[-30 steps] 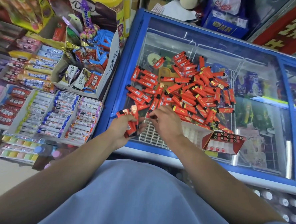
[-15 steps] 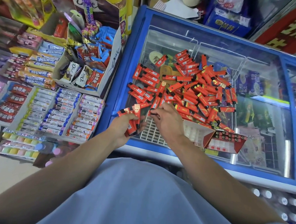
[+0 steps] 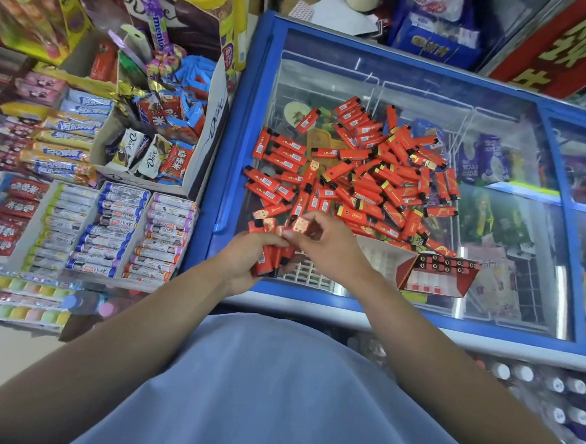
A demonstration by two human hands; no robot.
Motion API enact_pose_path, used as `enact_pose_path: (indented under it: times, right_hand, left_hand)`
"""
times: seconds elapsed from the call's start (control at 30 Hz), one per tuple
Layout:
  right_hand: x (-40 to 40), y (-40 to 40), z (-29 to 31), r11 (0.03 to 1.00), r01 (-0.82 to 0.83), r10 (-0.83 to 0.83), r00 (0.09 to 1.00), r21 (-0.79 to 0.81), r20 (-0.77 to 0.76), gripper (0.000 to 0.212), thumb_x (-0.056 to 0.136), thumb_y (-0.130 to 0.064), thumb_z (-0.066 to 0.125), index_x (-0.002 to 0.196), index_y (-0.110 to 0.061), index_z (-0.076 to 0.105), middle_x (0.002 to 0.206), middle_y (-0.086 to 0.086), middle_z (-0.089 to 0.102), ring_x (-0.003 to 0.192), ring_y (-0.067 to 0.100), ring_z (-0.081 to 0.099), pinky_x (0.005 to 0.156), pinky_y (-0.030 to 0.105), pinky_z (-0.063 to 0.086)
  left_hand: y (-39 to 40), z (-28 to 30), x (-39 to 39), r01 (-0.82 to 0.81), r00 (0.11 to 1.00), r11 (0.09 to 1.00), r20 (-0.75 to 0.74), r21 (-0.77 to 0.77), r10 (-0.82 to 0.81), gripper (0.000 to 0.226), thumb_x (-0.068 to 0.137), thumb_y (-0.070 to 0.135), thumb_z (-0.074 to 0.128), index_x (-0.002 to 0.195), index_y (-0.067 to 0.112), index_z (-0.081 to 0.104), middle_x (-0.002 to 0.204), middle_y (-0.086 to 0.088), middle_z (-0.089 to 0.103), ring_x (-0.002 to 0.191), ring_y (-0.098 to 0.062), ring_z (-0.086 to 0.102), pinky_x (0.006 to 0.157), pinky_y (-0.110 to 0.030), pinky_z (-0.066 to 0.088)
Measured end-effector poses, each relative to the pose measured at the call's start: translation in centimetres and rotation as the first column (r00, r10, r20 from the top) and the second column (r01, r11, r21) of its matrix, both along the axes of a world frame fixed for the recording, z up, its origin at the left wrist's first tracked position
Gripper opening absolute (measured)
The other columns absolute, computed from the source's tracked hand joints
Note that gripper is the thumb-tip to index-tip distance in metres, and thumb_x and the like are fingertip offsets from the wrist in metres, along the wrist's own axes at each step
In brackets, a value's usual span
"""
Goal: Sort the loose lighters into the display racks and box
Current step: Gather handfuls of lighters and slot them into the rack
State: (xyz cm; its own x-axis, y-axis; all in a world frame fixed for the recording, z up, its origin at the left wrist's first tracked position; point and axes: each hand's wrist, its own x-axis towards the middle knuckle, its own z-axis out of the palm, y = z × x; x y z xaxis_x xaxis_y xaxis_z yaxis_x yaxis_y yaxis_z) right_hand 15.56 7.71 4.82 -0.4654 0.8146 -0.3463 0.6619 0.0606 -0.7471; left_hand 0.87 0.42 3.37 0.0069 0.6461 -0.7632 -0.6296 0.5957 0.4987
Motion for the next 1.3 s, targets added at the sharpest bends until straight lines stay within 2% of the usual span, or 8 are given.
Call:
enact_pose_path:
  times: [0.1,0.23,0.43,0.6,0.77,0.87,1.0,1.3]
  right_hand:
    - [1.9,0.2,0.0,0.985,0.135,-0.142,0.988,-0.103,-0.065,0.028,0.083,-0.043,0.082,0.088,-0.020,0.067,0.075,-0.009,0.065,0.066,0.009,0.059,0.068,0.029,0.047]
    - [3.8,-0.3,0.3,0.950,0.174,-0.207,0.973,-0.259,-0.105,0.030,0.081,-0.028,0.086,0.086,-0.012,0.062,0.075,0.011,0.074,0.066,0.027,0.069,0.075,0.055,0.058]
    - [4.0,-0.9,0.4,0.977,-0.053,0.063,0.997,-0.206,0.041,0.040,0.088,-0.020,0.080,0.116,-0.036,0.056,0.080,-0.007,0.074,0.071,0.005,0.069,0.069,0.024,0.050]
    - [3.5,-0.3,-0.4,0.991,-0.009,-0.006,0.993,0.130,0.121,0.031,0.096,-0.022,0.067,0.124,-0.022,0.055,0.091,-0.005,0.069,0.079,0.012,0.066,0.073,0.031,0.054]
    - [2.2,0.2,-0.4,0.948,-0.188,0.124,0.961,0.256,0.248,0.028,0.102,-0.023,0.057,0.128,-0.020,0.046,0.085,0.003,0.067,0.070,0.020,0.062,0.064,0.035,0.050]
    - [1.8,0.3,-0.9,0.909,-0.248,0.150,0.945,0.336,0.292,0.021,0.106,-0.028,0.049,0.123,-0.016,0.054,0.093,0.003,0.066,0.082,0.021,0.061,0.067,0.033,0.042]
    - [1.5,0.5,-1.9,0.881,-0.225,0.118,0.956,0.417,0.267,0.020,0.100,-0.027,0.060,0.117,-0.016,0.065,0.106,-0.002,0.063,0.097,0.017,0.058,0.086,0.033,0.050]
    - [1.8,0.8,-3.4,0.848,-0.178,0.019,0.952,0.500,0.306,0.018,0.092,-0.025,0.073,0.109,-0.023,0.069,0.098,-0.006,0.065,0.090,0.016,0.063,0.074,0.034,0.056]
  left_hand:
    - [0.3,-0.1,0.2,-0.026,1.000,1.000,0.012,-0.017,0.027,0.013,0.095,-0.001,0.058,0.105,0.000,0.067,0.094,-0.019,0.077,0.078,-0.029,0.076,0.069,-0.035,0.063]
    - [0.7,-0.3,0.0,-0.109,0.994,0.994,0.004,-0.032,0.109,0.010,0.097,0.000,0.058,0.093,0.005,0.065,0.090,-0.017,0.077,0.074,-0.028,0.075,0.066,-0.034,0.065]
    - [1.0,-0.1,0.7,-0.116,0.993,0.992,0.013,-0.040,0.117,0.007,0.098,0.002,0.057,0.095,0.004,0.063,0.095,-0.018,0.078,0.076,-0.028,0.077,0.063,-0.032,0.064]
    - [0.8,-0.8,0.3,-0.168,0.986,0.984,-0.021,-0.056,0.167,0.019,0.100,0.005,0.057,0.117,-0.002,0.062,0.089,-0.016,0.078,0.075,-0.027,0.076,0.066,-0.035,0.065]
    - [0.2,-1.0,0.1,-0.143,0.990,0.988,-0.015,-0.051,0.142,0.024,0.101,0.002,0.055,0.123,-0.002,0.059,0.104,-0.016,0.078,0.086,-0.029,0.077,0.070,-0.037,0.065]
    - [0.2,-0.9,-0.1,-0.135,0.990,0.991,-0.028,-0.018,0.135,0.023,0.101,0.004,0.056,0.123,0.004,0.059,0.109,-0.013,0.078,0.092,-0.030,0.077,0.077,-0.038,0.064]
    - [0.0,-1.0,-0.4,-0.142,0.989,0.990,-0.029,-0.015,0.142,0.022,0.100,0.004,0.057,0.122,0.004,0.059,0.110,-0.013,0.078,0.097,-0.031,0.076,0.085,-0.041,0.062]
    - [-0.4,-1.3,-0.5,-0.143,0.989,0.988,-0.037,-0.051,0.141,0.026,0.097,0.006,0.065,0.121,-0.002,0.061,0.092,-0.015,0.078,0.089,-0.028,0.076,0.091,-0.046,0.061]
